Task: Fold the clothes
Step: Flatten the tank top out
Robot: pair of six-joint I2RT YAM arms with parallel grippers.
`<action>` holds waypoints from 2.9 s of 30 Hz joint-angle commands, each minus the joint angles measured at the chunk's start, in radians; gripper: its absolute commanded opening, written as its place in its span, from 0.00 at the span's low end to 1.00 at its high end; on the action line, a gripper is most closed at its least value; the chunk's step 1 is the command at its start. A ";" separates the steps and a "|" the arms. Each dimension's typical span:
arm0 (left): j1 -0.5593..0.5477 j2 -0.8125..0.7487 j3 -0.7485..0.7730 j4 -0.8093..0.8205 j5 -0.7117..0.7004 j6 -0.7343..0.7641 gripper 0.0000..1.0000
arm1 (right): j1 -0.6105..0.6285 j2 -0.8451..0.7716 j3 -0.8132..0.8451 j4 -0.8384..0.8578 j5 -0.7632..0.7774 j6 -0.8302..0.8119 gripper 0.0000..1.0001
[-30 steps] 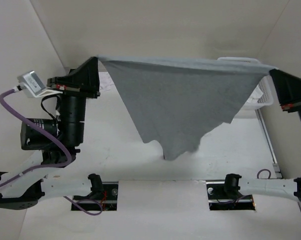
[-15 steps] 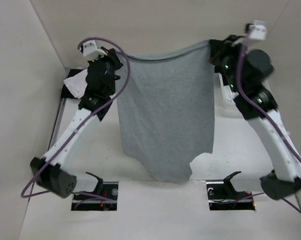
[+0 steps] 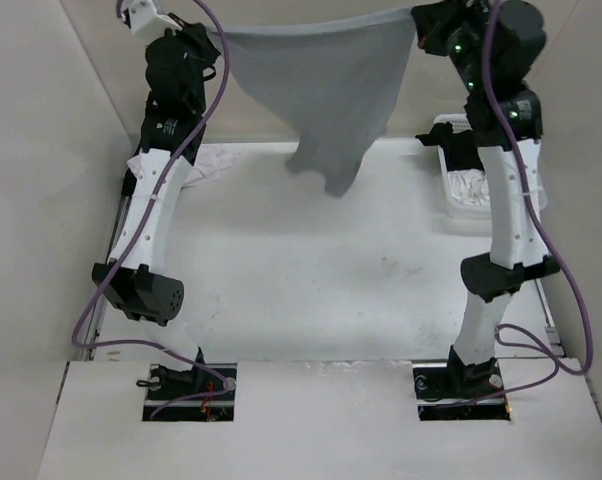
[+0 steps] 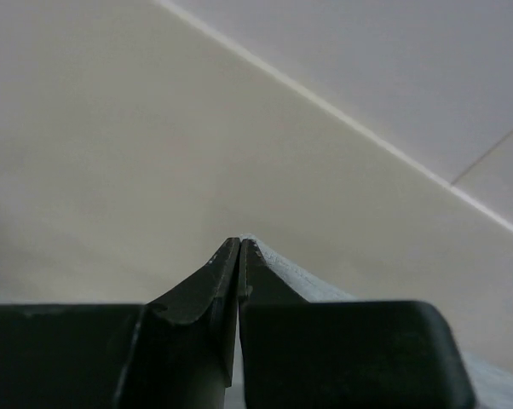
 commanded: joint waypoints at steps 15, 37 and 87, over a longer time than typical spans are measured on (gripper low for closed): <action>-0.186 -0.522 -0.788 0.363 -0.174 0.131 0.00 | 0.033 -0.694 -1.113 0.258 0.010 -0.011 0.01; -0.489 -0.804 -0.679 0.283 -0.320 0.350 0.00 | 0.392 -1.003 -0.949 0.111 0.338 -0.161 0.00; -0.229 -0.820 -1.207 0.322 -0.159 0.046 0.02 | 0.137 -0.977 -1.639 0.404 0.068 0.115 0.00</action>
